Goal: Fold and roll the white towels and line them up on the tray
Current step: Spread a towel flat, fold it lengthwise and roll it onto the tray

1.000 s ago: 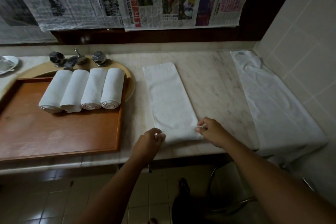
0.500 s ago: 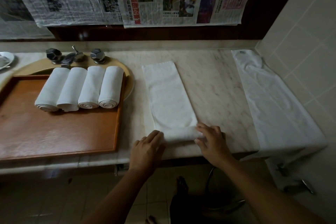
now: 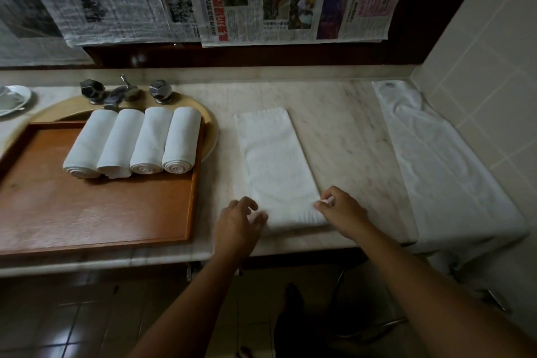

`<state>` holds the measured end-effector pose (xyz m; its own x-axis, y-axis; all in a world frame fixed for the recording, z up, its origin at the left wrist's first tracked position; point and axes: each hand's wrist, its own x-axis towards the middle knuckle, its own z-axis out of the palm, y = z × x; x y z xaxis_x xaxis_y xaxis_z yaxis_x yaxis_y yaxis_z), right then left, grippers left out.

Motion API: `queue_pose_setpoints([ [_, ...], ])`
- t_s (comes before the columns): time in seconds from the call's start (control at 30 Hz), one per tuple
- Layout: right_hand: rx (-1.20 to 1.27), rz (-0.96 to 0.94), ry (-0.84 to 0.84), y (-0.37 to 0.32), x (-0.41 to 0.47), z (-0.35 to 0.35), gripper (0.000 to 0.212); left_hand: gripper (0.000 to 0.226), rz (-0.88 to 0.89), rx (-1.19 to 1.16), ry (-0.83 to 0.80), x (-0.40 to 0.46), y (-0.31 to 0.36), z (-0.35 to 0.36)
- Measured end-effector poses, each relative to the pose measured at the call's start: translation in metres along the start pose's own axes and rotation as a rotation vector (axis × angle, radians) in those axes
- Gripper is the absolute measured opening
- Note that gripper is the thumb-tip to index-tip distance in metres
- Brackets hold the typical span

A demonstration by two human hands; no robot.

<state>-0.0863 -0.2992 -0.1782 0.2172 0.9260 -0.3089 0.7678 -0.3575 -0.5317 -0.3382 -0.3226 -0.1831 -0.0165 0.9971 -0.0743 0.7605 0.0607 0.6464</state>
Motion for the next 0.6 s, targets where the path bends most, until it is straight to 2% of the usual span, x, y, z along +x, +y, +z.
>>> queue_pose_setpoints([
  [0.07,-0.120,-0.087,0.148,0.000,-0.005,0.003,0.016,0.017,0.158,0.142,0.108,-0.002,0.000,0.004],
  [0.13,-0.207,-0.289,0.288,0.006,-0.012,0.010,0.014,0.012,0.288,0.263,0.157,-0.006,-0.001,0.010],
  [0.23,-0.248,-0.482,0.375,0.023,-0.021,0.023,0.029,0.006,0.413,0.368,0.187,-0.015,-0.007,0.015],
  [0.4,-0.041,-0.474,0.181,0.042,-0.026,0.028,0.043,0.038,0.420,0.326,0.084,-0.032,-0.020,0.017],
  [0.47,0.047,-0.396,0.097,0.040,-0.026,0.025,0.044,0.045,0.332,0.231,0.061,-0.036,-0.020,0.020],
  [0.53,0.142,-0.262,0.019,0.033,-0.024,0.017,0.040,0.044,0.215,0.124,0.015,-0.037,-0.016,0.019],
  [0.6,0.204,-0.207,-0.058,0.025,-0.018,0.009,0.033,0.044,0.117,0.024,-0.025,-0.034,-0.014,0.015],
])
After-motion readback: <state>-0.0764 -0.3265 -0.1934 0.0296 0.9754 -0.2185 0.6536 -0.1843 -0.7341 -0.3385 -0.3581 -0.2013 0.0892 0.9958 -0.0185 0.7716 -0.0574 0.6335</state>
